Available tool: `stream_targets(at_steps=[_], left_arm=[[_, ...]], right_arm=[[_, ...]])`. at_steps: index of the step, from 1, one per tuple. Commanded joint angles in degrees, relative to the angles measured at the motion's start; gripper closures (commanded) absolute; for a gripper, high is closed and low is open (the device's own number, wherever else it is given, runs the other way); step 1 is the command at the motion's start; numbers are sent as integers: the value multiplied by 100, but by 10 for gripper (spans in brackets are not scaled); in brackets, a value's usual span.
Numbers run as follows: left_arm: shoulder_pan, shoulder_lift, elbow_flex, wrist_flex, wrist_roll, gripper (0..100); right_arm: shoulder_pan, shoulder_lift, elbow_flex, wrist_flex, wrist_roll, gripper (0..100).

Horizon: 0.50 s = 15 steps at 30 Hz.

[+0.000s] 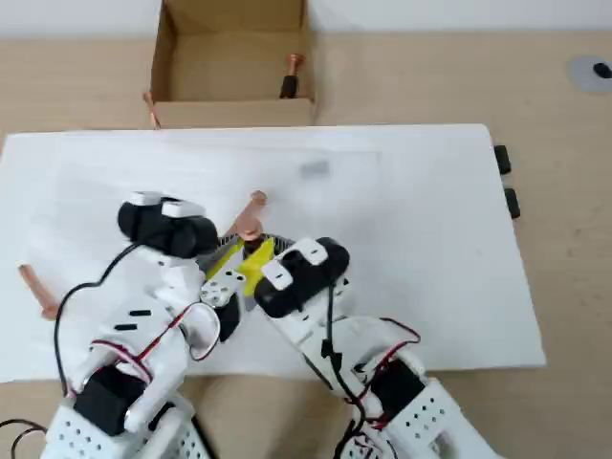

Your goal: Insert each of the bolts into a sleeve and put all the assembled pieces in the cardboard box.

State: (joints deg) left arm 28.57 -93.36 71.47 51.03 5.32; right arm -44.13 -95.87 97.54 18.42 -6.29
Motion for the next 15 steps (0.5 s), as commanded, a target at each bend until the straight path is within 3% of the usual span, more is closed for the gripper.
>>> stream_targets(at_steps=[1,7,11,15], left_arm=[[88,4,-18,158,-9,845],[-510,4,-158,281,-18,809],[-624,48,-633,1292,-26,755],[-712,4,-879,1697,-35,753]], right_arm=[[-66,-119,-4,-70,-44,989],[-66,-119,-4,-70,-44,989],[-66,-119,-4,-62,-44,989],[-66,-119,-4,-62,-35,989]])
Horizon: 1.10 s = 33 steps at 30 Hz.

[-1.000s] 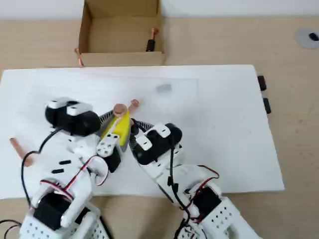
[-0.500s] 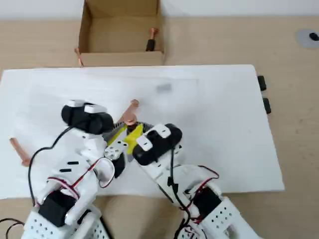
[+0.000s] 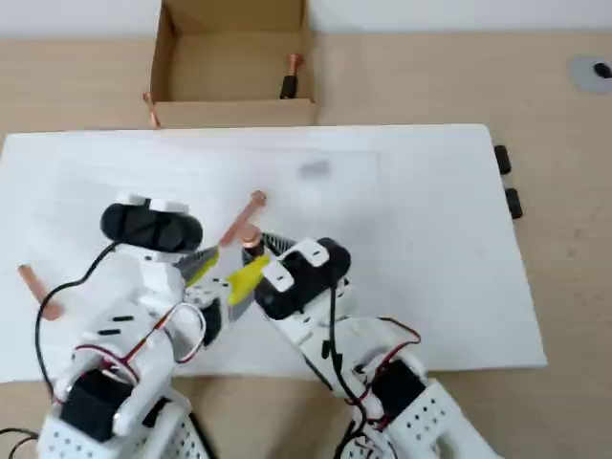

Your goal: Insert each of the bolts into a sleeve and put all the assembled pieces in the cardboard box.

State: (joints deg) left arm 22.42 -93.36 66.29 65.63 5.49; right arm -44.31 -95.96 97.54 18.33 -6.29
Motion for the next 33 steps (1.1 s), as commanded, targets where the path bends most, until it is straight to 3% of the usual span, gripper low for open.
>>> stream_targets(at_steps=[1,5,9,13,21,26,33], left_arm=[[-158,4,-475,352,-53,753],[0,40,-1196,1002,-53,753],[70,48,-1820,1204,-35,755],[-536,145,-2242,1081,-35,757],[-2110,1332,-2251,738,334,757],[-2207,1156,-1723,905,360,757],[-2242,57,-967,941,281,755]], right_arm=[[-48,-110,-4,-53,-35,989],[4,57,-4,79,-18,989],[690,558,-22,-448,176,989],[989,1411,-681,-853,554,989],[1675,5059,-3574,-1301,536,989],[1719,7152,-5121,-2110,571,989],[1877,9666,-7275,-2312,571,989]])
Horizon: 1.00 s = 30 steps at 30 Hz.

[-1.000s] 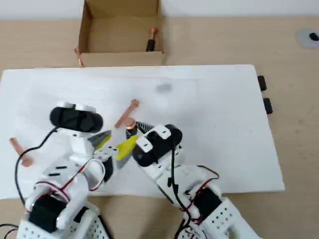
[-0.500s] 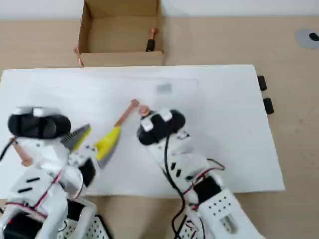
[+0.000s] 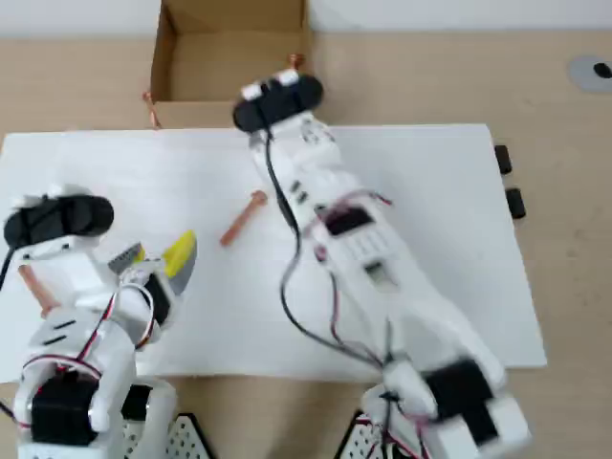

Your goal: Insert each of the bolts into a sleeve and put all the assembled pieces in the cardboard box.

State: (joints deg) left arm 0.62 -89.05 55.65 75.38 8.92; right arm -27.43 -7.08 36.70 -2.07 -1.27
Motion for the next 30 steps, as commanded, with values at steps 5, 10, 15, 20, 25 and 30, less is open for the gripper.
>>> stream_targets(at_steps=[5,10,15,20,25,30], left_arm=[[-53,-611,545,-44,-633,757],[-62,-646,1090,-343,-721,757],[-62,-646,1521,-818,-695,757],[-53,-646,1890,-967,-695,757],[-53,-646,1943,-967,-695,757],[-44,-646,1943,-949,-721,757]], right_arm=[[488,2431,-2932,-510,70,989],[699,3864,-4629,-492,70,989],[804,4971,-6088,-35,149,989],[857,5938,-7495,545,149,989],[901,6958,-8919,914,651,986],[919,7811,-10229,1574,932,985]])
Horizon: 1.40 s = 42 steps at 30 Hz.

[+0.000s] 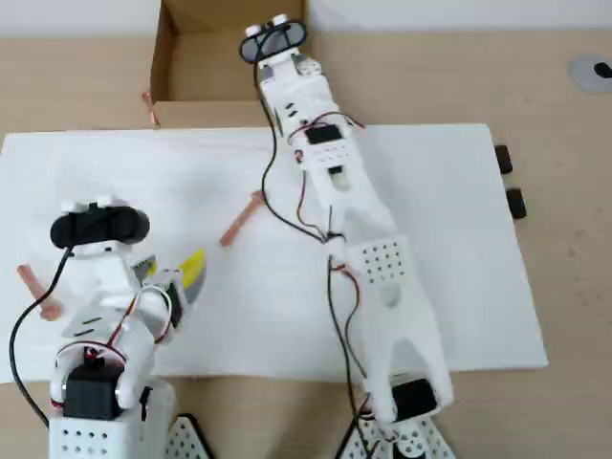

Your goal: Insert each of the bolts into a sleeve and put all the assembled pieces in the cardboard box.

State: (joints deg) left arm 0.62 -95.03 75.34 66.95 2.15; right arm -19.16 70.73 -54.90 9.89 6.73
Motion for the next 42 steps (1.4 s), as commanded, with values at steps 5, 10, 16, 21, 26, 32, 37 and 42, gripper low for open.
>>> stream_targets(at_steps=[5,10,16,21,26,32,37,42], left_arm=[[-26,-48,-44,-88,-44,757],[-53,-48,-35,-88,-44,757],[-62,-48,-79,-79,-53,757],[-62,-48,-316,141,-53,757],[-62,-48,-440,237,-53,757],[-35,-57,-738,659,-440,814],[-53,-57,-1108,844,-1820,947],[-26,-57,-1108,853,-2110,973]], right_arm=[[66,338,-2167,1688,-53,984],[92,593,-2853,2312,-167,874],[66,752,-3354,2989,-167,798],[92,769,-3837,3490,-167,772],[145,462,-4084,4211,-255,790],[154,-1446,-4084,7200,-1336,982],[189,-2967,-4004,9292,-1670,989],[611,-4330,-3723,9292,-1626,989]])
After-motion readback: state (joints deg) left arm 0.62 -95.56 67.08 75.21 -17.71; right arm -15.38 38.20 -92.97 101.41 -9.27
